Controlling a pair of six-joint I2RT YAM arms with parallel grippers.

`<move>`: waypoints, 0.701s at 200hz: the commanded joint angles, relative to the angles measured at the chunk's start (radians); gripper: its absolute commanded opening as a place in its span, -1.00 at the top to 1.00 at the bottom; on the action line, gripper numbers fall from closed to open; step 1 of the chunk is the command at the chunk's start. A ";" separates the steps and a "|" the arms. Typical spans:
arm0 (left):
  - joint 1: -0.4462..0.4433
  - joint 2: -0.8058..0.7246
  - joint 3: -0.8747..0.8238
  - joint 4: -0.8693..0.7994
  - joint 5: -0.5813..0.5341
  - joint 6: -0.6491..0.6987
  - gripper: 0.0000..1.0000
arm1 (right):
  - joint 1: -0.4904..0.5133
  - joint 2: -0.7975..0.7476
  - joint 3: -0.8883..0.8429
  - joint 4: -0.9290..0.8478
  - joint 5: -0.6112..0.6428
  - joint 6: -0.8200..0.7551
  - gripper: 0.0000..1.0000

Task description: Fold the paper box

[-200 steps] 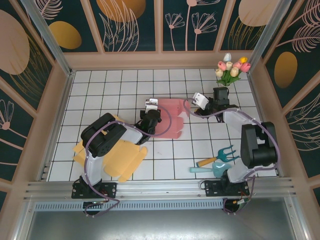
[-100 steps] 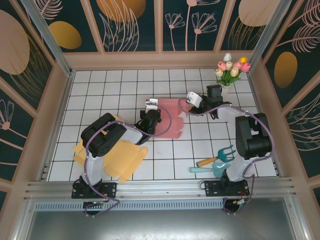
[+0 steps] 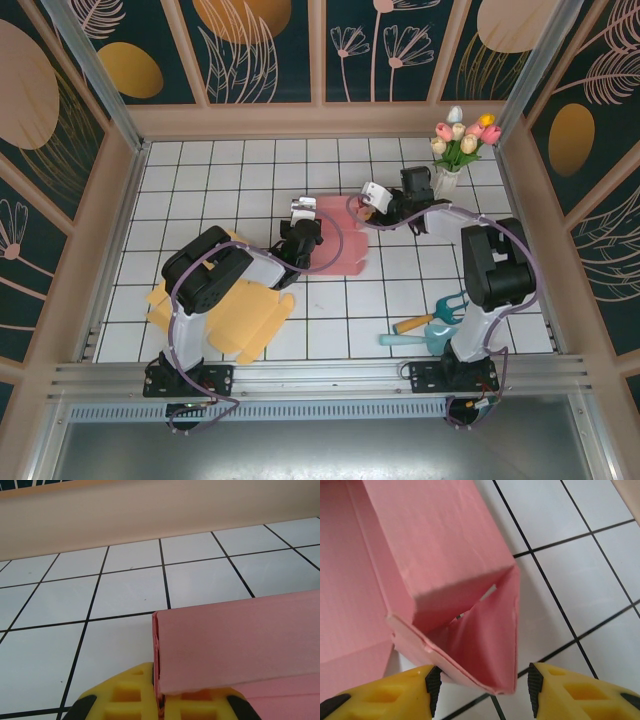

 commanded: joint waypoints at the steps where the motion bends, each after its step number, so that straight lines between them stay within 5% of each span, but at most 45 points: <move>1: -0.004 0.037 0.003 -0.084 0.034 0.033 1.00 | 0.024 0.026 0.039 0.003 -0.031 0.023 -0.06; 140: -0.003 0.041 0.013 -0.098 0.031 0.031 1.00 | 0.122 0.020 -0.025 0.118 -0.019 0.134 0.00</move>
